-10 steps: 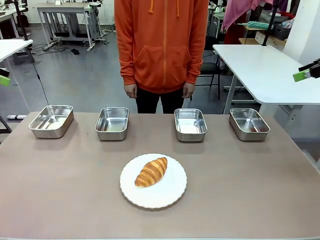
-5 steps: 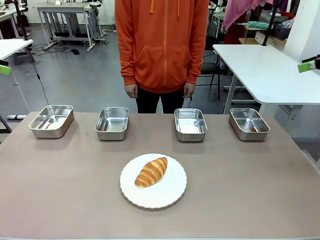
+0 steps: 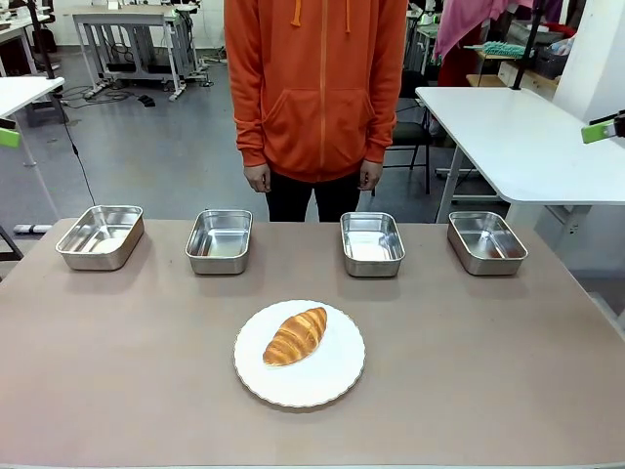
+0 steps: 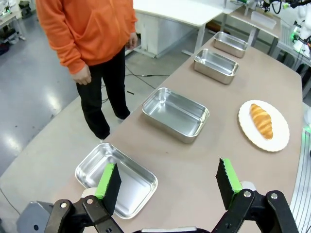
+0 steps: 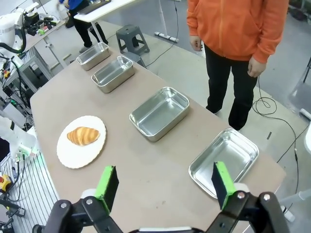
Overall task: Place the bread in the container.
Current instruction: Place the Butter Roll into the Airtight Container indicated by the human.
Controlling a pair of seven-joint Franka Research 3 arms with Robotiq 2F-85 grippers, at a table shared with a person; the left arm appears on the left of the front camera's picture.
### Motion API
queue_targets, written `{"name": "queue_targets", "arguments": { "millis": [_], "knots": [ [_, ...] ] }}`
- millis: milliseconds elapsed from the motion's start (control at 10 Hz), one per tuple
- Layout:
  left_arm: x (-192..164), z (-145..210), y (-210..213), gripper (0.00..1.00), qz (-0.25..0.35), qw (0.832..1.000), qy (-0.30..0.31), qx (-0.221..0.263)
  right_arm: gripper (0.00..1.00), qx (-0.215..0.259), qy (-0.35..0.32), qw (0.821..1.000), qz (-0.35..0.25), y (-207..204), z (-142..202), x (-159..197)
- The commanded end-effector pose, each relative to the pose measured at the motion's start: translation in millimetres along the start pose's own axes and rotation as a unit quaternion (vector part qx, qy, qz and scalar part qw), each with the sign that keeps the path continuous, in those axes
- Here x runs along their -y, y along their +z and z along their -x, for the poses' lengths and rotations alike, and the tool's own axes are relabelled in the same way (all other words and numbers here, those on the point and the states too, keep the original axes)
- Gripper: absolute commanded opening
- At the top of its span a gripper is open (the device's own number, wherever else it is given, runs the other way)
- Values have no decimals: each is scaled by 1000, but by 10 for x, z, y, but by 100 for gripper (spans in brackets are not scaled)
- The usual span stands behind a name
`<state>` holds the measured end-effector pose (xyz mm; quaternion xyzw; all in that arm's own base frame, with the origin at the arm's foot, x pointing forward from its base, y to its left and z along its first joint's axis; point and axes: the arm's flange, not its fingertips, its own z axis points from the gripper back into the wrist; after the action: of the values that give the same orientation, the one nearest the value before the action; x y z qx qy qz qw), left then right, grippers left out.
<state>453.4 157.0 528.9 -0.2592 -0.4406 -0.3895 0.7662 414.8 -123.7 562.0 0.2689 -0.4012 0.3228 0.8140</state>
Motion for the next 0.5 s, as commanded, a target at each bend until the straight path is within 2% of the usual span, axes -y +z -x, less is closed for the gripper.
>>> {"name": "queue_targets", "arguments": {
  "millis": [0, 400],
  "knots": [
    [4, -9, 19, 100, -1, 1000, -1, 2, 100, 7, 5, 1000, -3, 6, -15, -14],
    [4, -9, 19, 100, -1, 1000, -1, 2, 100, 7, 5, 1000, -3, 6, -15, -14]
  ]
}}
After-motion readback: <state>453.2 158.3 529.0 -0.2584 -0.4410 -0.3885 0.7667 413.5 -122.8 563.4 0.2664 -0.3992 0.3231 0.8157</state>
